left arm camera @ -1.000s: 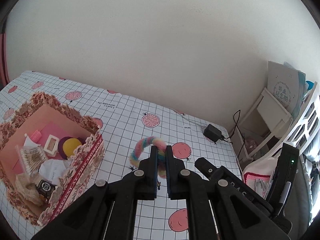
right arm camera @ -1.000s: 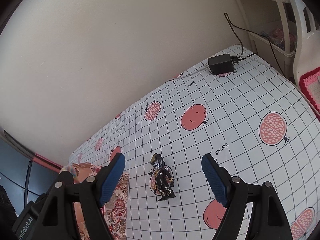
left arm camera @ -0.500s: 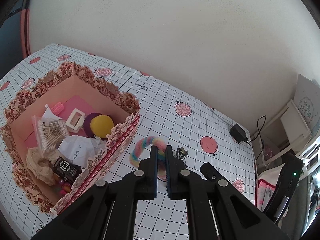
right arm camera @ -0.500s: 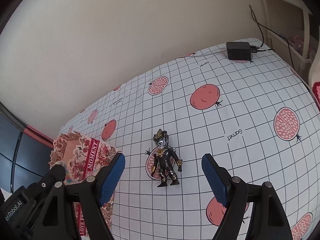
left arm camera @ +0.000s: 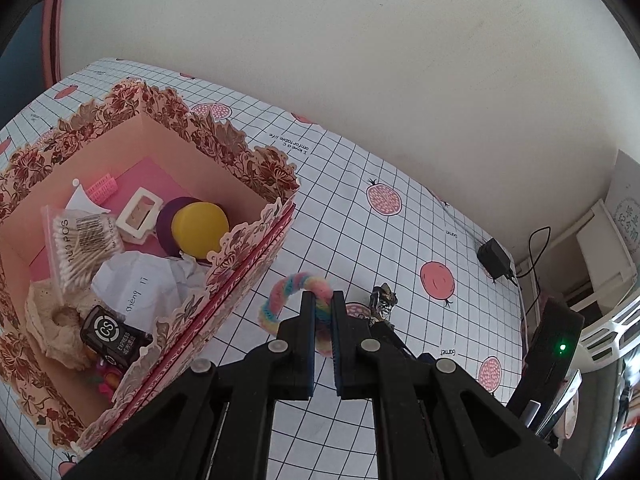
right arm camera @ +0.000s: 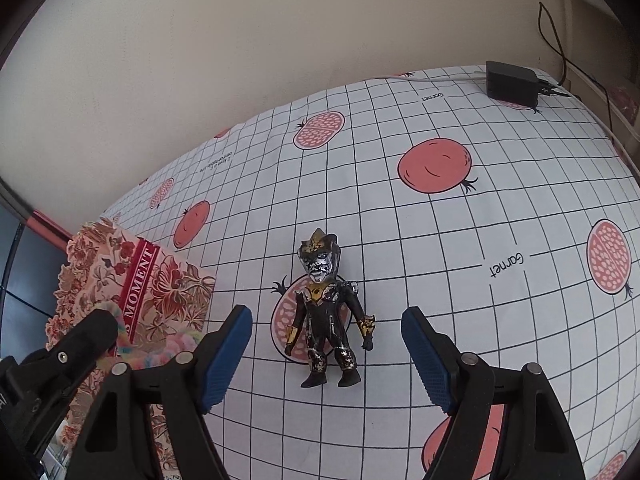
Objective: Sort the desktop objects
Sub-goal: 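Lift the rainbow tail with left gripper while right closes on the black figure, then carry the rainbow tail and black figure over the pink floral box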
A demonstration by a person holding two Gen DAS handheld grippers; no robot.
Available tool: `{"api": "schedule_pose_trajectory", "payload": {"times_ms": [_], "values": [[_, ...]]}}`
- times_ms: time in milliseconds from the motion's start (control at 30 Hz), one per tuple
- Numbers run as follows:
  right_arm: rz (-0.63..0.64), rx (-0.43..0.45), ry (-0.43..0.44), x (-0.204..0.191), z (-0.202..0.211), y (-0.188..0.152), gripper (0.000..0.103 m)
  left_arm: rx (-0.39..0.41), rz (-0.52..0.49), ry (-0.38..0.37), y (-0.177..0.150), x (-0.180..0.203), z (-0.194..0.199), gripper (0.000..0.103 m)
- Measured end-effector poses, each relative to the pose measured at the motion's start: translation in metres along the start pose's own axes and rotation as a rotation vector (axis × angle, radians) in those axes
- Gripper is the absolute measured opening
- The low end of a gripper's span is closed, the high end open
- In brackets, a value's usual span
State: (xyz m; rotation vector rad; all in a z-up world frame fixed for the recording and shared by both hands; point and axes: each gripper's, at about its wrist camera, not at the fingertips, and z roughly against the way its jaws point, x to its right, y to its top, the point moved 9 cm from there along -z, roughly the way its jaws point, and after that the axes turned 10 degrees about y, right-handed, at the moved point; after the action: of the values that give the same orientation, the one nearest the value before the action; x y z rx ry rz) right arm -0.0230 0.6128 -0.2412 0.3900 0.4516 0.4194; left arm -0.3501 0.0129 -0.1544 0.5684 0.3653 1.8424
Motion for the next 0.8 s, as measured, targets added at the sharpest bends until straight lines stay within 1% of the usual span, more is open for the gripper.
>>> {"api": "schedule_pose_trajectory", "payload": {"times_ms": [100,300,367,433,500,600,800], "values": [[0.008,-0.011,-0.007,0.001,-0.007,-0.003,0.075,-0.008,0.0,0.001,0.0,0.0,-0.005,0.007],[0.016,-0.016,-0.028,0.005,-0.017,-0.004,0.066,-0.021,0.001,0.001,-0.001,0.0,-0.015,0.007],[0.013,-0.013,-0.031,0.006,-0.019,-0.004,0.062,-0.023,0.003,0.0,-0.001,-0.001,-0.016,0.007],[0.011,-0.015,-0.034,0.007,-0.021,-0.005,0.055,-0.024,0.003,0.001,0.0,-0.002,-0.017,0.007],[0.01,-0.018,-0.036,0.007,-0.024,-0.005,0.053,-0.024,0.004,0.0,0.0,-0.002,-0.018,0.007],[0.005,-0.019,-0.039,0.008,-0.026,-0.005,0.046,-0.025,0.004,-0.002,0.0,-0.001,-0.018,0.007],[0.0,-0.016,-0.03,0.008,-0.027,-0.005,0.045,-0.027,0.006,-0.005,0.0,0.0,-0.019,0.007]]}}
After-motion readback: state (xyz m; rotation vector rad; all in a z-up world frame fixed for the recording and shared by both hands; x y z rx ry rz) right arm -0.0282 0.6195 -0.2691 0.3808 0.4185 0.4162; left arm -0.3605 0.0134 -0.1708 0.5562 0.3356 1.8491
